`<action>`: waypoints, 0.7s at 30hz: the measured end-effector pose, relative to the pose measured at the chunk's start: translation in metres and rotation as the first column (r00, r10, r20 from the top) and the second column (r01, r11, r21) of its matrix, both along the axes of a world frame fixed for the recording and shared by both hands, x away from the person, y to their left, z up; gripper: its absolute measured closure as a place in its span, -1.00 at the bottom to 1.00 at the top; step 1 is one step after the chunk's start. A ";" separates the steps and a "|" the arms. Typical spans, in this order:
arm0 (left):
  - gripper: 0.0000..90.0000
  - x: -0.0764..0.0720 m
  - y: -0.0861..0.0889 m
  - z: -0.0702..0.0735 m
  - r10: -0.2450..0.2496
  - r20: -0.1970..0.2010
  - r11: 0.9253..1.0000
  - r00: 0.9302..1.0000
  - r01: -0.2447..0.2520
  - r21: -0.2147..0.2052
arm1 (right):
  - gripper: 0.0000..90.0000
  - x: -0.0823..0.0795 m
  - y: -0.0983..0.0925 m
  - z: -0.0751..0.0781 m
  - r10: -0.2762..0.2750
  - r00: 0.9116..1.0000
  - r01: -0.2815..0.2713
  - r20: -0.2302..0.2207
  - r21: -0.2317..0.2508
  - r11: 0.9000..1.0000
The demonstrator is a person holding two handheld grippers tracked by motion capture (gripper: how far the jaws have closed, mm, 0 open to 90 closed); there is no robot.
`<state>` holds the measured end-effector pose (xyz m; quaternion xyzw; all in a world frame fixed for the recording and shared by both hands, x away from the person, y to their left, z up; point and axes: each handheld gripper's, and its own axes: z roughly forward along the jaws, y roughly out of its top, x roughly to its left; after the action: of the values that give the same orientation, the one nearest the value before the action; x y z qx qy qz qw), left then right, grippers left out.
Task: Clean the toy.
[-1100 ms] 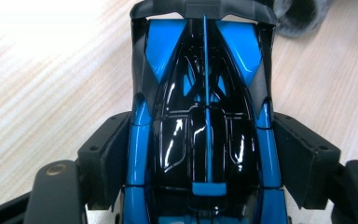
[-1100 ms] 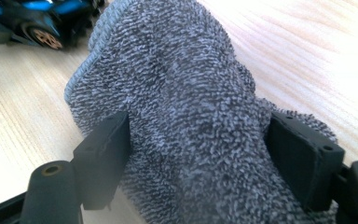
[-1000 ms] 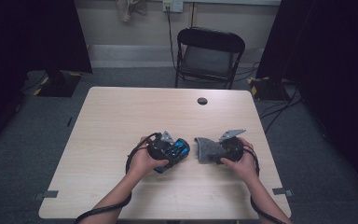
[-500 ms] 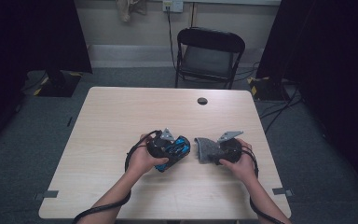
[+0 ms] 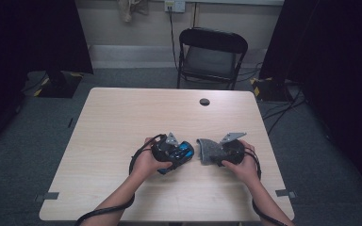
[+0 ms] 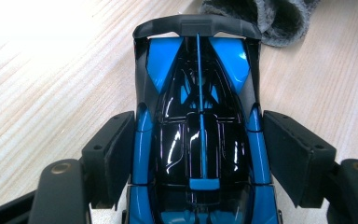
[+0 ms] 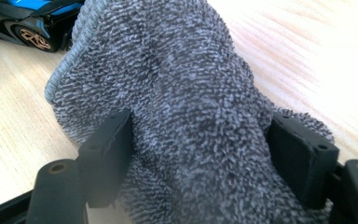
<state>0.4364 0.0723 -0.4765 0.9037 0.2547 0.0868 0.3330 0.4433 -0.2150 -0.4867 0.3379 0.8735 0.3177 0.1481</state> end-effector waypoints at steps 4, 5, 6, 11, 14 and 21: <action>-0.39 -0.003 -0.002 -0.001 0.006 0.027 1.000 1.000 -0.006 0.005 | -0.42 0.000 0.000 0.000 -0.001 1.000 0.001 0.000 0.002 1.000; -0.39 -0.004 -0.002 -0.001 0.006 0.036 1.000 0.999 -0.007 0.012 | -0.42 0.000 0.000 0.000 -0.001 1.000 0.001 0.000 0.001 1.000; -0.47 -0.005 -0.003 -0.002 0.020 0.048 1.000 0.999 -0.021 0.019 | -0.42 0.000 0.000 0.000 -0.001 1.000 0.001 0.000 0.002 1.000; -0.44 -0.008 -0.002 -0.006 0.028 0.047 0.999 0.999 -0.029 0.026 | -0.42 0.000 0.000 0.000 -0.003 1.000 0.003 -0.002 -0.001 1.000; -0.43 -0.009 -0.002 -0.007 0.038 0.053 0.999 0.998 -0.039 0.015 | -0.42 0.000 0.000 0.000 -0.003 1.000 0.003 -0.002 0.000 1.000; -0.50 -0.012 -0.002 -0.012 0.069 0.048 0.998 0.996 -0.070 0.011 | -0.42 0.000 0.000 0.000 -0.003 1.000 0.003 0.004 0.004 1.000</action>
<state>0.4248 0.0707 -0.4884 0.8941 0.2774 0.1213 0.3300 0.4429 -0.2151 -0.4871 0.3388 0.8721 0.3198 0.1495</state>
